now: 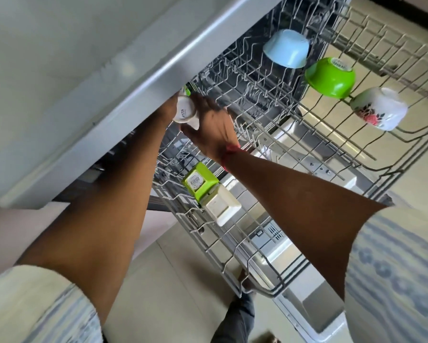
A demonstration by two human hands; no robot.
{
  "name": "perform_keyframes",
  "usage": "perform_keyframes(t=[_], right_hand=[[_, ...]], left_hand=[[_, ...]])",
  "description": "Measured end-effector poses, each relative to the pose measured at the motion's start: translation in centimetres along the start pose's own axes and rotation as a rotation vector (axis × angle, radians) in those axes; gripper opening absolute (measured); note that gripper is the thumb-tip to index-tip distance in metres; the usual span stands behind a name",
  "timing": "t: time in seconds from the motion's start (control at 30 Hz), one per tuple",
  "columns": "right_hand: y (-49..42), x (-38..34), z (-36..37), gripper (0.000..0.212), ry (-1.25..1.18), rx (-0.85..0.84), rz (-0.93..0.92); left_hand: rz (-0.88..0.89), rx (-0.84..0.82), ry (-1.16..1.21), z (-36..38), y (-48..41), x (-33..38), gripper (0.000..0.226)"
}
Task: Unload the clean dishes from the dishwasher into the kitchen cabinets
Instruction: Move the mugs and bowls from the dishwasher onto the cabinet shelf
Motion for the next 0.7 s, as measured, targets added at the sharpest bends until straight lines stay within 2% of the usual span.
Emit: perform_keyframes(t=[0.1,0.2,0.3,0.47,0.6,0.7], right_hand=[[1.4,-0.4,-2.2,0.057,-0.069,0.109,0.004],[4.3,0.1,-5.6,0.056,-0.111,0.200,0.106],[8.7,0.6,-9.4,0.054,-0.047,0.266,0.132],[16.2,-1.0,-15.6,0.059,0.006,0.262,0.151],[21.1,-6.4,-21.7,0.056,-0.063,0.237,0.117],[22.9,-12.4,-25.5,0.058,-0.089,0.203,0.084]], left_hand=[[0.053,0.137,-0.094,-1.1,1.5,-1.2,0.029],[0.191,0.252,-0.076,-1.2,4.5,-2.2,0.032],[0.317,0.175,-0.104,0.3,9.0,-2.4,0.039],[0.448,0.059,-0.160,2.0,17.2,-2.0,0.041],[0.577,0.059,-0.100,-2.1,25.5,0.5,0.038],[0.622,0.093,-0.105,-8.7,31.5,2.7,0.048]])
Point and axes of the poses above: each hand's wrist, its own y-axis away from the middle knuckle, its own z-axis out of the palm, x = y × z, the point moved 1 cm from there along -y, towards the middle knuckle, and after that the axes turned 3 degrees about -z, right-handed, at the moved point
